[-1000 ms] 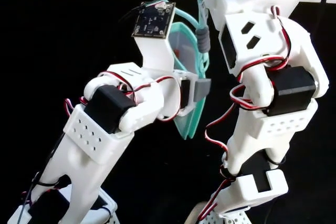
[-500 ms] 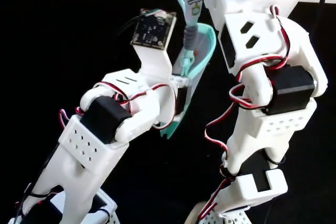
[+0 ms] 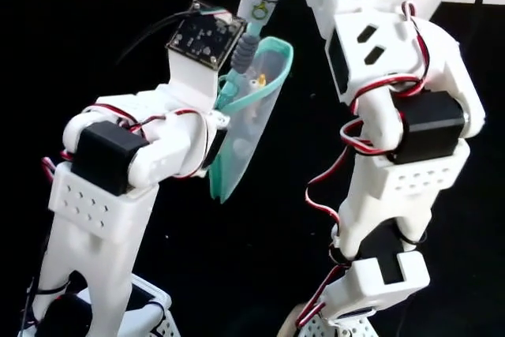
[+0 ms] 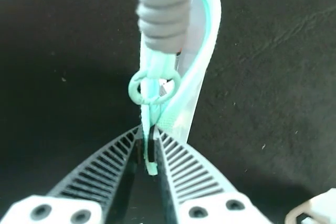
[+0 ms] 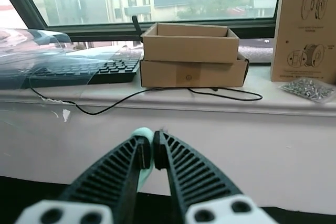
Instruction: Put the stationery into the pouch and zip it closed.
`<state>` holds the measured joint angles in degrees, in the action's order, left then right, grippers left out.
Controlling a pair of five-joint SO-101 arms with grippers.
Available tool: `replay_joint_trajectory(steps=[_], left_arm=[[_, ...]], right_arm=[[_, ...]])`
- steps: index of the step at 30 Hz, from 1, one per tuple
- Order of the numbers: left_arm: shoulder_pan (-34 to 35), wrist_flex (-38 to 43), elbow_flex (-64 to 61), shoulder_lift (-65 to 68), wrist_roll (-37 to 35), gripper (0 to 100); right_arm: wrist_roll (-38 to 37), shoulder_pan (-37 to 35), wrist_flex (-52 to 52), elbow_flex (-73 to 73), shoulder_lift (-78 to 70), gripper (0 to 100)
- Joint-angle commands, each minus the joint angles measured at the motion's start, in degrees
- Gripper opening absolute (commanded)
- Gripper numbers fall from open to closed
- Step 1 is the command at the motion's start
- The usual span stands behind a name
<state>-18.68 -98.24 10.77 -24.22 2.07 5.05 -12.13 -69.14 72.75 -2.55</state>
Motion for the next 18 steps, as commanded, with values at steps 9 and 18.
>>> replay_joint_trajectory(steps=[9, 18], left_arm=[[1.9, -2.8, -7.3, 0.2, 3.9, 1], [5.9, -2.8, -9.9, 0.6, 3.9, 1]], right_arm=[[0.2, 16.1, 17.5, 0.9, -8.4, 0.5], [0.3, 21.2, 19.1, 1.0, -14.8, 0.5]])
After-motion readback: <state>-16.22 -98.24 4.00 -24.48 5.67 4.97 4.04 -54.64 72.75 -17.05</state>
